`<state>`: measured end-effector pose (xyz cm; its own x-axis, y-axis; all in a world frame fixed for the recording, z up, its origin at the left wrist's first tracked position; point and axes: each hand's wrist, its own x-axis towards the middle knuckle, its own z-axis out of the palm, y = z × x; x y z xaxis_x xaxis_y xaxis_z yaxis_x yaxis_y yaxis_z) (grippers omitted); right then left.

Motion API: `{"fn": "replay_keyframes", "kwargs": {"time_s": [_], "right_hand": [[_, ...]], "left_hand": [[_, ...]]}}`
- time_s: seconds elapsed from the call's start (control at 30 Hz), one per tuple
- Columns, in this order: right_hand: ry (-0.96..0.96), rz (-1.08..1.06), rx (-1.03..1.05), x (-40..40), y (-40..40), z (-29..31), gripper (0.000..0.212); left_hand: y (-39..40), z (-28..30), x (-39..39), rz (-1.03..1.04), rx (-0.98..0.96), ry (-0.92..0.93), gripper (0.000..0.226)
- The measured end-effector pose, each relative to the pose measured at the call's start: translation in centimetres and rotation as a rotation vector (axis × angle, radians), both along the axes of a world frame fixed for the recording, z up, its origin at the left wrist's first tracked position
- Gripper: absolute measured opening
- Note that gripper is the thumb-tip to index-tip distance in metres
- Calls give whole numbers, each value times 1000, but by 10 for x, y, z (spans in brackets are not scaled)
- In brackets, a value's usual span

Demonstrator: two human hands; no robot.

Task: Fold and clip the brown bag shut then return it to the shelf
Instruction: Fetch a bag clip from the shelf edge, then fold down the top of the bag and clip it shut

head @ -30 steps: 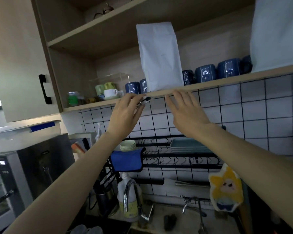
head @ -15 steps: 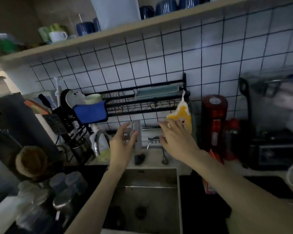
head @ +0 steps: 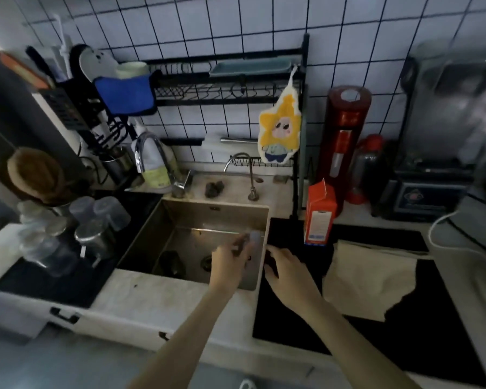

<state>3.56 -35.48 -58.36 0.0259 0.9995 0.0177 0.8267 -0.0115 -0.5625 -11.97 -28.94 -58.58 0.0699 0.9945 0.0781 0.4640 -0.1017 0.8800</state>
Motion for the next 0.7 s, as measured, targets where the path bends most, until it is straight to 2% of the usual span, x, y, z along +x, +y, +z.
{"fn": "replay_keyframes", "kwargs": {"time_s": [0.1, 0.17, 0.3, 0.4, 0.57, 0.7], "right_hand": [[15, -32, -108, 14, -27, -35, 53], [28, -53, -163, 25, -43, -53, 54], [41, -85, -238, 41, -67, -80, 54], [13, -89, -267, 52, -77, -91, 53], [-16, -118, -309, 67, -88, -99, 55], [-20, -128, -306, 76, -92, -102, 54]], "left_hand": [[-26, -33, 10, -20, -87, 84, 15], [-40, -53, 18, 1, -154, 97, 22], [-59, -85, 38, 93, -384, -82, 29], [-67, -100, 56, 43, -419, -98, 7], [-72, -119, 79, -77, -441, -41, 29], [-70, -127, 84, -148, -345, 126, 35]]}}
